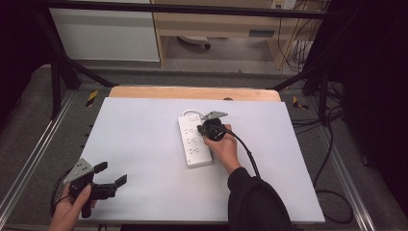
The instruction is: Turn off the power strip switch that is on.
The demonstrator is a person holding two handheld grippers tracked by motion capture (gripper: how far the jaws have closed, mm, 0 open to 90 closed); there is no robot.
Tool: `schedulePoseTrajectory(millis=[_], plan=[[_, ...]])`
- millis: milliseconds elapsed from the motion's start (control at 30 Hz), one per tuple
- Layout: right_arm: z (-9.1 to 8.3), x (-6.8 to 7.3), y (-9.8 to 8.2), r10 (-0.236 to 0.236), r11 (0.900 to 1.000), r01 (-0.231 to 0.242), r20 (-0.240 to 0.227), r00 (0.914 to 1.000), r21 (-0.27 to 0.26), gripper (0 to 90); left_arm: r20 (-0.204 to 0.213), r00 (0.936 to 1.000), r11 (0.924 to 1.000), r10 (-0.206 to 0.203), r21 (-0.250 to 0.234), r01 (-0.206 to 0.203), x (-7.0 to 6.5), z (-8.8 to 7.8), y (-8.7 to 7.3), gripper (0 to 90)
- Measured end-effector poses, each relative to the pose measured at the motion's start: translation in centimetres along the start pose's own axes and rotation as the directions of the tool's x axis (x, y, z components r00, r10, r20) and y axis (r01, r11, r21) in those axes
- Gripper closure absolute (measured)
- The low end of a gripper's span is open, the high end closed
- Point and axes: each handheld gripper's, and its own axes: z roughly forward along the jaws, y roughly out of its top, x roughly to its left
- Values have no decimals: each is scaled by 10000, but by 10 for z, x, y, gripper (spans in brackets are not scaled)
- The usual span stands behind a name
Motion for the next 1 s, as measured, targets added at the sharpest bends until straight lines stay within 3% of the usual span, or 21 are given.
schedulePoseTrajectory(millis=[1000], plan=[[0,0,1,9,9997,-7,-66,10000,252,900,-7,10000,10000,24,26,-24,0,0,0,58]])
